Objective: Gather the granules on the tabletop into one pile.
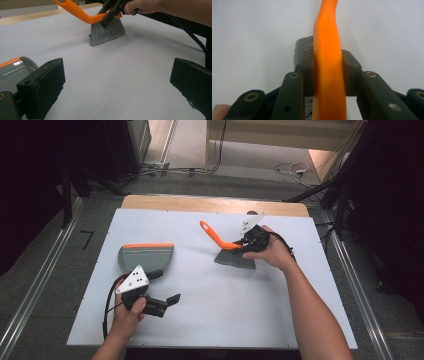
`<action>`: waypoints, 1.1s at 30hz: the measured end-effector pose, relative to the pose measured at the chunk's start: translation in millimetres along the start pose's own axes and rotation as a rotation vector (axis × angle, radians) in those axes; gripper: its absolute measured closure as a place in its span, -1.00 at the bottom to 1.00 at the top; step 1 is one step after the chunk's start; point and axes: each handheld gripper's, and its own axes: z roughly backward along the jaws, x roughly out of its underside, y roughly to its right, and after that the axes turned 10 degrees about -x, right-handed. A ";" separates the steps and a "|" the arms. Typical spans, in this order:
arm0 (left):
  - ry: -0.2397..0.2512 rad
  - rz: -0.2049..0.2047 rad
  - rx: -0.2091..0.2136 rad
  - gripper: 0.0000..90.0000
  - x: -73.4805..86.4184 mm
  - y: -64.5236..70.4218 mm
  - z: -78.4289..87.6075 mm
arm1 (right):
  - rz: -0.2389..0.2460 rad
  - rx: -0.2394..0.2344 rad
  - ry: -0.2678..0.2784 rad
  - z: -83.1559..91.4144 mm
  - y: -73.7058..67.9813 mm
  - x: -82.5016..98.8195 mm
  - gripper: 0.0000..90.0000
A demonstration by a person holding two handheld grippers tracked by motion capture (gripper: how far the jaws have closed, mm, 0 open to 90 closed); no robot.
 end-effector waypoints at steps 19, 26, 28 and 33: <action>0.005 0.006 0.001 -0.99 -0.3 -1.2 0.6 | -0.024 0.016 0.011 11.5 -26.5 0.2 0.50; 0.005 0.007 0.001 -0.99 -0.6 -0.8 0.6 | -0.029 0.049 0.049 24.2 -34.7 -4.1 0.50; 0.006 0.008 0.001 -0.99 -0.6 -0.9 0.6 | -0.027 0.063 0.058 28.6 -36.3 -5.1 0.50; 0.008 0.007 -0.001 -0.99 -0.7 -1.5 1.1 | -0.057 0.124 0.083 38.5 -39.3 -6.0 0.50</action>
